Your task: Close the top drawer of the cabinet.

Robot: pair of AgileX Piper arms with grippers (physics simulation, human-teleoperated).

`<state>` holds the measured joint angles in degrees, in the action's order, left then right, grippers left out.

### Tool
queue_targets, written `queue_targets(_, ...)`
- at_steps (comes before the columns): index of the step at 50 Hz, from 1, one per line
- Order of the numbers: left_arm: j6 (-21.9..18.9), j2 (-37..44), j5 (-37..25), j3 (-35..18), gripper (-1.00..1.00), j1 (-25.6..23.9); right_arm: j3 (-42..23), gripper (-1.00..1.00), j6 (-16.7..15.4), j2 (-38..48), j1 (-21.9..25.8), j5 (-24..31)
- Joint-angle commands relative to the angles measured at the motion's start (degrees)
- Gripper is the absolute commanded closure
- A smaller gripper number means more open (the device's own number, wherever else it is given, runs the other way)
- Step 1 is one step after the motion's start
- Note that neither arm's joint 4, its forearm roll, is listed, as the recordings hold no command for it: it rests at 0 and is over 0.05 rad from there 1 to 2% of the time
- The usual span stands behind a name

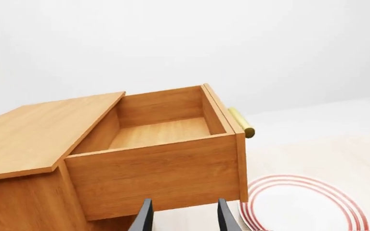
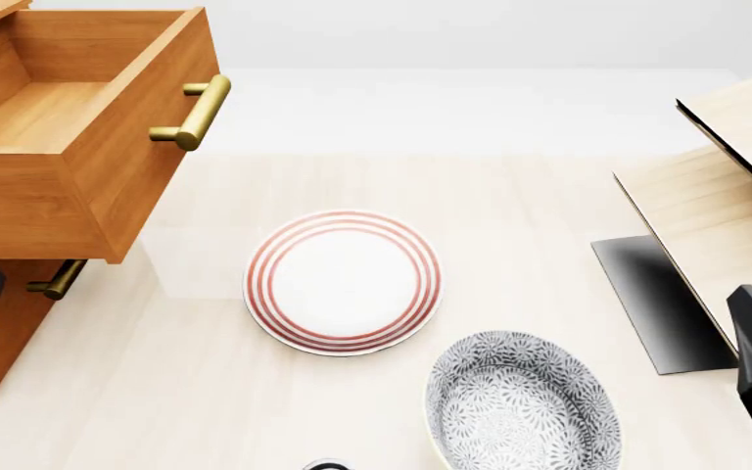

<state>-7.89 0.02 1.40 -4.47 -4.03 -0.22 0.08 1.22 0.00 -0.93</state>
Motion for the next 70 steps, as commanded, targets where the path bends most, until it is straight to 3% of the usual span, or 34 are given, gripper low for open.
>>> queue_targets(1, -1.6, 0.0, -3.4, -6.9, -1.00, -4.5, 0.0, -1.00, 0.0, 0.0, 0.0, 0.0)
queue_targets(12, -2.6, 0.9, -6.9, -13.6, -1.00, -10.1, 0.0, -1.00, 0.0, -0.2, 0.0, 0.3)
queue_targets(34, -5.1, 20.1, 5.1, -21.2, -1.00, -20.9, 0.0, -1.00, 0.0, -0.1, 0.0, 0.1)
queue_targets(45, -9.6, 31.4, 11.6, -26.6, -1.00, -26.6, 0.0, -1.00, 0.0, 0.0, 0.0, 0.1)
queue_targets(60, -13.0, 47.3, 16.3, -36.2, -1.00, -35.4, 0.0, -1.00, 0.0, 0.0, 0.0, 0.1)
queue_targets(70, -14.4, 55.8, 17.2, -42.3, -1.00, -37.6, 0.0, -1.00, 0.0, 0.0, 0.0, 0.1)
